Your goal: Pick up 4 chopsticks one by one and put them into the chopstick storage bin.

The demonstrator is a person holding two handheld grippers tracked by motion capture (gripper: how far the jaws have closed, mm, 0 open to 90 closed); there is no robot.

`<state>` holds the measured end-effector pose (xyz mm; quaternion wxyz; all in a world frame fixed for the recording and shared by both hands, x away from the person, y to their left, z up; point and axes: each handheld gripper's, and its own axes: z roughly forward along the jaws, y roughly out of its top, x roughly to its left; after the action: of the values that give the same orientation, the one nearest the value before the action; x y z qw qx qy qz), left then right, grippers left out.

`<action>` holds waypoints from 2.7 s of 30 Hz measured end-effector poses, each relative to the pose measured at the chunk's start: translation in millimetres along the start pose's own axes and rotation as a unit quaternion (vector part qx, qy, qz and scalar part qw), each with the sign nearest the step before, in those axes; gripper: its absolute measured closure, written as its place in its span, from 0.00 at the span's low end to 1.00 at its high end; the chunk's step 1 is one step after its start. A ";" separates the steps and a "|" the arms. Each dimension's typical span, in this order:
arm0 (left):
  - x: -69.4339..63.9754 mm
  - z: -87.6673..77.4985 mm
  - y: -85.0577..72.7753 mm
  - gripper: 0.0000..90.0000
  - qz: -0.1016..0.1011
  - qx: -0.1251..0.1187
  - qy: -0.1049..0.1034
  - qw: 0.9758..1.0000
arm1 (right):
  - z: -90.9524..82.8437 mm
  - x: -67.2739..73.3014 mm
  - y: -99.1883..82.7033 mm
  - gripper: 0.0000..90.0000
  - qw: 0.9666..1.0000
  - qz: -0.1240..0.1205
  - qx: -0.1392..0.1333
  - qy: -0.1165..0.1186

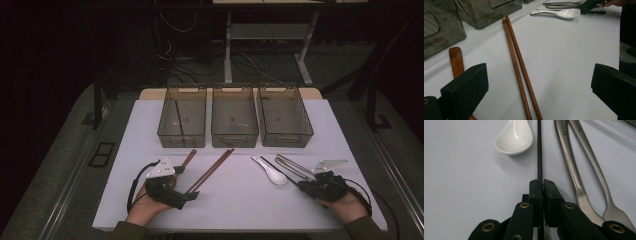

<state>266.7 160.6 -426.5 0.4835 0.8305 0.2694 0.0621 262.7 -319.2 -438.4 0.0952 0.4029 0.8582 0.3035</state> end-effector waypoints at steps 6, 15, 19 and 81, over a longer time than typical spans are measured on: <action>-0.4 1.0 -0.2 0.00 0.000 0.002 -0.002 1.000 | -3.6 -2.3 0.7 0.95 1.000 0.002 -0.011 -0.001; -1.0 1.5 0.4 0.00 0.000 0.001 -0.002 1.000 | -9.7 -4.3 3.0 0.95 1.000 0.003 -0.026 0.003; -0.3 1.0 0.1 0.00 0.000 0.002 -0.002 1.000 | -11.6 -4.2 4.7 0.95 1.000 -0.005 -0.029 0.003; -0.1 1.9 0.0 0.00 -0.003 0.000 -0.002 1.000 | -20.9 7.1 109.0 0.95 0.991 -0.054 -0.116 0.030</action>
<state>267.3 159.1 -427.5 0.4843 0.8298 0.2708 0.0595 318.6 -269.6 -356.0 0.1321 0.3332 0.8401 0.4072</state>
